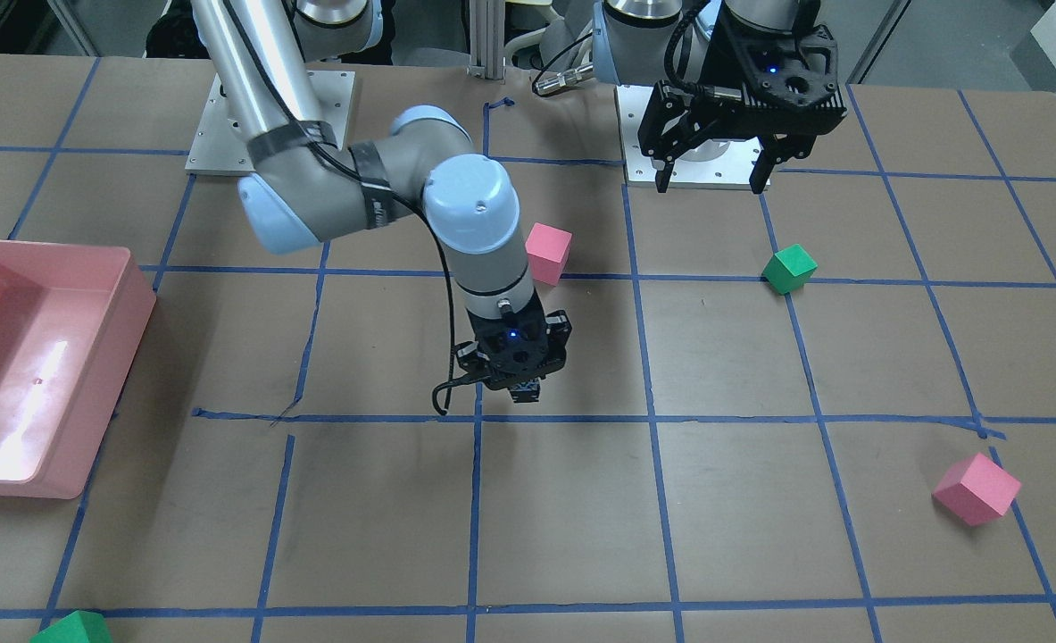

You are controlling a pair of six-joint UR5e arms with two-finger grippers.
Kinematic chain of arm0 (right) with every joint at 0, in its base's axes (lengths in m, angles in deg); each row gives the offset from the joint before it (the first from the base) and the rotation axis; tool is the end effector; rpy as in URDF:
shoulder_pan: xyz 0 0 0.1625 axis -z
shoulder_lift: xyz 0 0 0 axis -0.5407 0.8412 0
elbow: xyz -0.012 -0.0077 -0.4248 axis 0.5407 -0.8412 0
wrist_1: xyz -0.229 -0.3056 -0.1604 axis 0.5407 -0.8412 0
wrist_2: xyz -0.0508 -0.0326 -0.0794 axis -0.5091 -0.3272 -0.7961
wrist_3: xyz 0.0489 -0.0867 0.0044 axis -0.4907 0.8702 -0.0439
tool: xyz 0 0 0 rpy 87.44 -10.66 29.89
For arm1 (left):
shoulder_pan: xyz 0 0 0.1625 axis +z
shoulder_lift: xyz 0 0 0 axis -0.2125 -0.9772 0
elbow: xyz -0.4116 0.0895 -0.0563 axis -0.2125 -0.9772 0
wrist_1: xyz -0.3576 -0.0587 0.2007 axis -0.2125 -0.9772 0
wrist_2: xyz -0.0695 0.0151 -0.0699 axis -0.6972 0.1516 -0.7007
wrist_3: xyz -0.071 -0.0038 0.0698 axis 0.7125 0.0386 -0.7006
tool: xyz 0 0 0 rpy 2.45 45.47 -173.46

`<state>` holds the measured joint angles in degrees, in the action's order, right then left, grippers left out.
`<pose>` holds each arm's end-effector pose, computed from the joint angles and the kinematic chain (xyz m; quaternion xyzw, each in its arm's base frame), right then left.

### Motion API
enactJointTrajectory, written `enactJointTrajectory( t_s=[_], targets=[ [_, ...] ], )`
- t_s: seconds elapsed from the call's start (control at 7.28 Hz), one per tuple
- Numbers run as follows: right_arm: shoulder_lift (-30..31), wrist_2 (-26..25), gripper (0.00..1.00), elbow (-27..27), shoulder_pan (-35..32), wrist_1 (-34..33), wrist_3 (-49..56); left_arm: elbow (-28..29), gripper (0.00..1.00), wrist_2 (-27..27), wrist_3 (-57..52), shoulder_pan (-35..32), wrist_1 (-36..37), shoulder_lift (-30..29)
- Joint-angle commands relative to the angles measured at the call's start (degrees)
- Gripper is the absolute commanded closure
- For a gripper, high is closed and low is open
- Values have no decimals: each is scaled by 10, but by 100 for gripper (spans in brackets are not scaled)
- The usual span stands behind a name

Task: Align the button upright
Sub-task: 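Lift the switch out of the bin and carry it to the table center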

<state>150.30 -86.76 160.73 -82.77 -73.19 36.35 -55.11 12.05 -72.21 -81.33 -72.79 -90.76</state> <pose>0.4058 -0.5115 0.2360 -0.1268 0.9860 -0.0621 0.0886 -0.1593 -0.4410 0.5184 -0.0082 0.9986 -0.0513 0.0064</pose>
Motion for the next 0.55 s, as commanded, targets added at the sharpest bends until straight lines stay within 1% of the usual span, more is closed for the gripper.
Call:
enactJointTrajectory(
  t_s=[0.0,0.14,0.27,0.41],
  targets=[
    [-31,-12,100,11,-11,-27,-29,0,0,0,0,0,1,0],
    [-28,-11,99,23,-11,-27,-46,0,0,0,0,0,1,0],
    [-26,-11,86,34,-11,-27,-55,0,0,0,0,0,1,0],
    [-24,-7,44,31,-11,-28,-56,0,0,0,0,0,1,0]
  ],
)
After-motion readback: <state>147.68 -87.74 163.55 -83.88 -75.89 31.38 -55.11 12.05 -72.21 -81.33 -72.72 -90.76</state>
